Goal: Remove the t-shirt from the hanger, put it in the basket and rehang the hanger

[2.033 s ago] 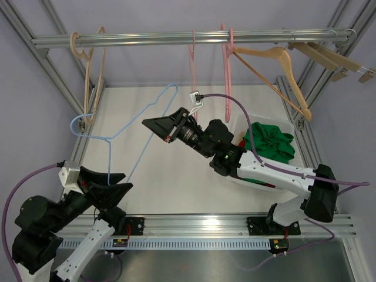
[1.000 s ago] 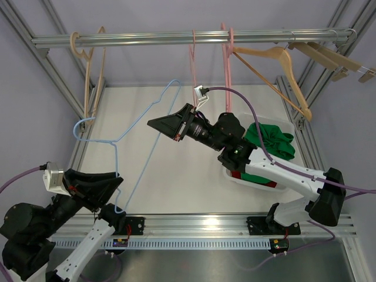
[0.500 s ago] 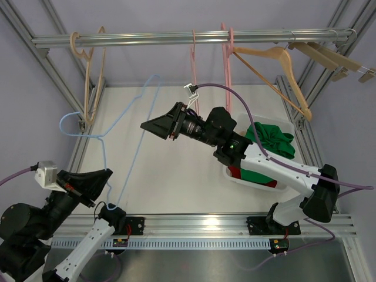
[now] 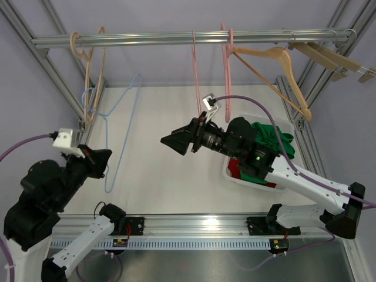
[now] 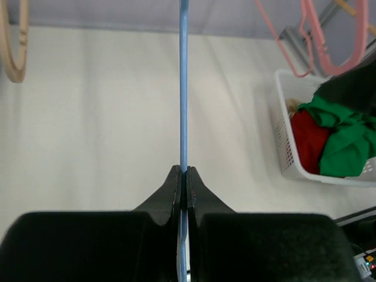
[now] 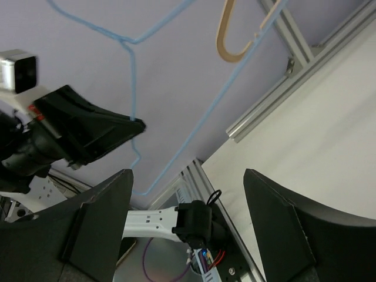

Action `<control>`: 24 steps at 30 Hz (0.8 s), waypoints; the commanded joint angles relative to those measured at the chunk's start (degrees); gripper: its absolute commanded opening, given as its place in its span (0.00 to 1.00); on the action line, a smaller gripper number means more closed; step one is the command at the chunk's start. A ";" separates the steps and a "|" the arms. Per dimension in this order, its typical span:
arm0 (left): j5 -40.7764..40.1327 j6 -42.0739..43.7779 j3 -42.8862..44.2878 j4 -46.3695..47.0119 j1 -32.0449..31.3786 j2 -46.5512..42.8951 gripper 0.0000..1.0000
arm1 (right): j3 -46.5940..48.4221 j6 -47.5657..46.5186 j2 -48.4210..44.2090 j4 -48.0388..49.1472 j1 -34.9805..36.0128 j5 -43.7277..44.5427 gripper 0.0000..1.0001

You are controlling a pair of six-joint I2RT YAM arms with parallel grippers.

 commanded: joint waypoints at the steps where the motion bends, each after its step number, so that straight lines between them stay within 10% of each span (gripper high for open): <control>1: -0.30 1.98 2.45 2.33 -0.27 8.73 0.00 | -2.71 -5.31 -7.07 -2.90 -0.03 3.28 0.87; 24: -0.48 2.94 27.59 13.49 4.56 46.89 0.00 | -16.70 -10.33 -25.01 -13.19 0.49 4.77 0.99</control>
